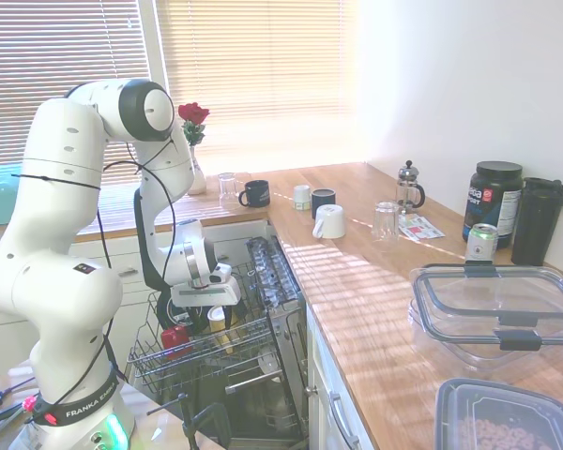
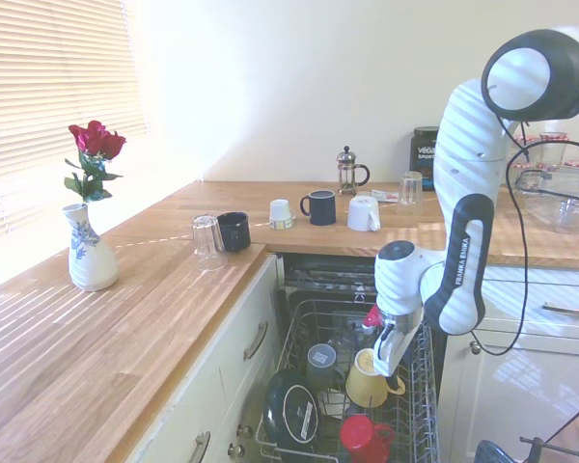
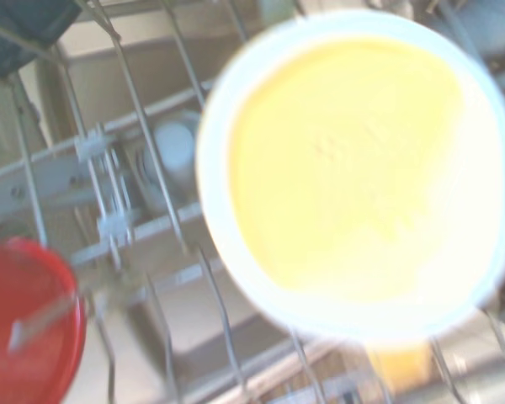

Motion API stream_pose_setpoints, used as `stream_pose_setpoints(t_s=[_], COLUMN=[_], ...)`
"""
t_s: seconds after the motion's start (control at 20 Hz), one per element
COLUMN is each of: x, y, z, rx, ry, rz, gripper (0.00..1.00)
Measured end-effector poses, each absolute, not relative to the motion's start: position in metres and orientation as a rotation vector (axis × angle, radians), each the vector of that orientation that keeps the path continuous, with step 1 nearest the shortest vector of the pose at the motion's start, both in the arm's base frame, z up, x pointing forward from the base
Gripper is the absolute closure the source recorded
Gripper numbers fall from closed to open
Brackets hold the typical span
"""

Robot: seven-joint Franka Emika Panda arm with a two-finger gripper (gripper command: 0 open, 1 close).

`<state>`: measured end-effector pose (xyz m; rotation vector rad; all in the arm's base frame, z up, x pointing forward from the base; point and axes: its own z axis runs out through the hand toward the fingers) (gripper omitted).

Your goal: Unload the mug from the dish rack

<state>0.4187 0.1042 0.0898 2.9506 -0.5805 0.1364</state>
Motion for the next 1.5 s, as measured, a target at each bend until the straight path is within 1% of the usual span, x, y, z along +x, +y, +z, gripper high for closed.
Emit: stream_pose_setpoints(t_s=[0.15,0.4,0.45,0.7,1.5], x=[0.435,0.450,0.451,0.457,0.456], y=[0.098,0.091,0.091,0.090,0.088], z=[0.070,0.047,0.043,0.032,0.032], rx=[2.923,2.900,2.896,2.883,2.962], ry=[-0.559,-0.523,-0.512,-0.498,-0.457], rz=[0.156,0.165,0.157,0.134,0.093], gripper=[0.00,0.00,1.00,1.00,1.00])
